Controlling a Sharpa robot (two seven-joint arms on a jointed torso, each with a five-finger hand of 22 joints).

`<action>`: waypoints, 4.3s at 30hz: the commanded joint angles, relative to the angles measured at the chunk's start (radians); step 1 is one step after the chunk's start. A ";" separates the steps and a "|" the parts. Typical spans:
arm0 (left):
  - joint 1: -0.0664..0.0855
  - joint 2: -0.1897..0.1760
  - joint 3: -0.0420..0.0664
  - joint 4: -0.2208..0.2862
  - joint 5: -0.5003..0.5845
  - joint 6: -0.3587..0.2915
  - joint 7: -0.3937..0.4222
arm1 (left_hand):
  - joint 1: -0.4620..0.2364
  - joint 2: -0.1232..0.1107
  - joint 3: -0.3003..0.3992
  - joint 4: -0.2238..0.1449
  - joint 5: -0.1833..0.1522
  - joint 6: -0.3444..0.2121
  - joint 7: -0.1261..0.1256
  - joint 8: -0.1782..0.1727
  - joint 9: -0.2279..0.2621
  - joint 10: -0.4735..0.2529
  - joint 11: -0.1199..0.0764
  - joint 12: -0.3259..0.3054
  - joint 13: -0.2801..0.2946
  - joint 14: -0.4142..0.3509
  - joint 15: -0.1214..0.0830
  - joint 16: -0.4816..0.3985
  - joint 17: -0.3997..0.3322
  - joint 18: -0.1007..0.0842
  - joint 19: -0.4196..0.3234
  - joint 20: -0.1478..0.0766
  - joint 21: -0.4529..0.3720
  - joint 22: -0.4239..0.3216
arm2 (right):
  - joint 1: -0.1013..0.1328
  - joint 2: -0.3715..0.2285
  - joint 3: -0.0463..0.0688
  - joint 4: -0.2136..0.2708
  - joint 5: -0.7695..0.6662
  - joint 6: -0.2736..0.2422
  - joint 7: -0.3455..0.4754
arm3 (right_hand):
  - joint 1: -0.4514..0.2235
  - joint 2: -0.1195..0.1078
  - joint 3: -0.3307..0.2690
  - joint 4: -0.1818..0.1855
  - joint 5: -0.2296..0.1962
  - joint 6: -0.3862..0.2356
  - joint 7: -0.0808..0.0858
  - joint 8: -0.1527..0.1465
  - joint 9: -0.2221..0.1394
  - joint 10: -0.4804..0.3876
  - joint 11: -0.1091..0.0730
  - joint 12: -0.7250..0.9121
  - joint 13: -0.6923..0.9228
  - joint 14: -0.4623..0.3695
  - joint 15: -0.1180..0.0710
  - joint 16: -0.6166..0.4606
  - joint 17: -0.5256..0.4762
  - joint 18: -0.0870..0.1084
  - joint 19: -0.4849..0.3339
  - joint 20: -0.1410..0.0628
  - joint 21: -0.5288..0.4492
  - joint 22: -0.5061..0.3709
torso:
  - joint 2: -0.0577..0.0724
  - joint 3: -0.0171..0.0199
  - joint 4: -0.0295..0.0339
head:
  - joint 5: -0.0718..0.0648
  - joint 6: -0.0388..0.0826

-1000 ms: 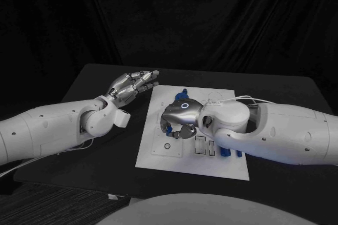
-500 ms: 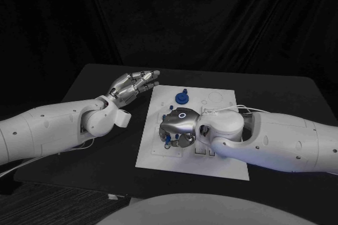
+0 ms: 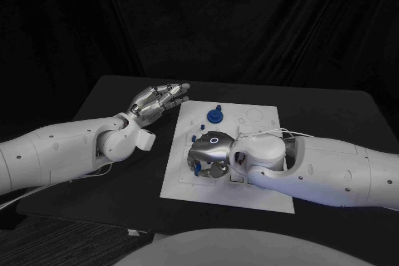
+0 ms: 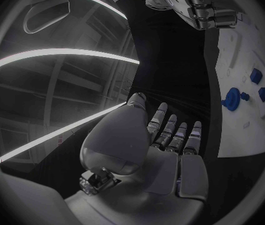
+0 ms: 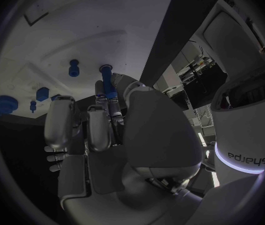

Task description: Assemble the parts on the task board

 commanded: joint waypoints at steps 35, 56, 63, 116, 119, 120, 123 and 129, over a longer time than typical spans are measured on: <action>-0.006 0.006 0.001 -0.004 0.005 0.025 0.059 | 0.013 0.006 0.011 -0.002 0.005 0.002 0.048 0.005 0.001 -0.003 0.005 0.001 0.001 -0.004 0.008 0.003 0.000 -0.013 0.002 0.002 -0.001 0.021 | -0.015 -0.001 0.001 0.003 -0.092 0.016 -0.055 | -0.098 -0.031 -0.077 0.014 -0.171 -0.155 -0.037 -0.102 -0.026 -0.201 -0.002 -0.028 0.036 -0.017 0.002 -0.055 -0.085 0.016 -0.053 -0.001 -0.094 0.147 | -0.002 -0.0001 -0.0007 | 0.001 0.000; -0.006 0.003 0.001 -0.006 0.005 0.026 0.055 | 0.015 0.007 0.012 -0.002 0.005 0.006 0.048 0.007 0.001 -0.004 0.004 0.000 0.001 -0.004 0.008 0.003 0.000 -0.012 0.004 0.002 0.000 0.024 | 0.056 -0.168 0.001 0.117 0.007 -0.325 -0.071 | -0.215 -0.103 -0.272 0.204 -0.252 -0.217 -0.061 -0.112 -0.041 -0.373 0.018 -0.006 0.030 -0.039 0.018 -0.069 -0.118 0.026 -0.073 0.014 -0.164 0.135 | -0.002 -0.0001 -0.0007 | -0.003 0.000; -0.006 0.003 0.001 -0.009 0.005 0.025 0.052 | 0.015 0.007 0.012 -0.002 0.005 0.006 0.048 0.007 0.001 -0.004 0.004 0.001 0.001 -0.004 0.008 0.003 0.000 -0.012 0.006 0.002 0.001 0.028 | 0.171 -0.318 0.001 0.211 0.268 -0.472 -0.076 | -0.160 -0.027 -0.217 0.181 -0.208 -0.128 -0.020 -0.066 -0.029 -0.177 -0.013 0.207 0.127 -0.087 0.013 -0.146 -0.241 0.044 -0.113 0.012 -0.276 0.109 | -0.002 -0.0003 -0.0002 | -0.012 0.000; -0.015 0.024 0.001 -0.014 0.005 0.045 0.041 | -0.005 0.017 0.015 0.001 -0.003 0.022 0.050 0.019 0.003 0.001 0.009 0.009 0.002 0.013 0.017 0.039 0.005 0.002 0.013 0.001 0.003 0.029 | 0.130 -0.374 0.000 0.114 0.407 0.368 -0.603 | -0.600 -0.004 -0.203 0.203 -0.187 0.223 -0.121 0.027 0.278 0.409 -0.136 1.292 1.466 0.105 -0.079 0.177 0.355 -0.028 0.031 -0.079 0.169 0.207 | -0.003 -0.0004 -0.0015 | -0.036 0.000; -0.015 0.025 0.001 -0.015 0.005 0.045 0.040 | -0.004 0.017 0.015 0.000 -0.003 0.022 0.050 0.020 0.003 0.001 0.009 0.009 0.002 0.014 0.017 0.038 0.005 0.002 0.012 0.001 0.003 0.028 | 0.125 -0.374 0.000 0.114 0.406 0.368 -0.604 | -0.632 0.007 -0.200 0.201 -0.206 0.224 -0.113 -0.003 0.249 0.409 -0.129 1.292 1.466 0.105 -0.073 0.177 0.355 -0.031 0.037 -0.072 0.182 0.211 | -0.003 -0.0003 -0.0021 | -0.037 0.000; -0.015 0.025 0.001 -0.015 0.005 0.045 0.040 | -0.004 0.017 0.015 0.000 -0.003 0.022 0.050 0.020 0.003 0.001 0.009 0.009 0.002 0.014 0.017 0.038 0.005 0.002 0.012 0.001 0.003 0.028 | 0.123 -0.374 0.000 0.114 0.406 0.366 -0.604 | -0.635 0.007 -0.198 0.201 -0.210 0.222 -0.110 -0.013 0.241 0.409 -0.127 1.292 1.466 0.105 -0.071 0.177 0.355 -0.032 0.038 -0.071 0.185 0.212 | -0.003 -0.0004 -0.0021 | -0.036 0.000; -0.016 0.024 0.001 -0.015 0.005 0.045 0.039 | -0.004 0.017 0.015 0.000 -0.003 0.023 0.050 0.020 0.003 0.001 0.009 0.010 0.002 0.014 0.017 0.039 0.005 0.002 0.012 0.001 0.003 0.027 | 0.117 -0.374 0.000 0.113 0.406 0.353 -0.604 | -0.635 0.009 -0.194 0.201 -0.215 0.199 -0.097 -0.052 0.208 0.409 -0.115 1.292 1.466 0.105 -0.061 0.177 0.355 -0.033 0.041 -0.062 0.190 0.214 | -0.003 -0.0006 -0.0016 | -0.036 0.000; -0.016 0.023 0.001 -0.015 0.005 0.045 0.037 | -0.004 0.017 0.015 0.000 -0.003 0.023 0.050 0.020 0.003 0.001 0.009 0.010 0.002 0.014 0.018 0.039 0.005 0.002 0.012 0.001 0.003 0.026 | 0.107 -0.376 0.000 0.115 0.413 0.323 -0.604 | -0.635 0.011 -0.193 0.201 -0.217 0.189 -0.090 -0.070 0.192 0.409 -0.109 1.292 1.466 0.105 -0.056 0.177 0.355 -0.035 0.044 -0.057 0.198 0.216 | -0.003 -0.0006 -0.0015 | -0.035 0.000</action>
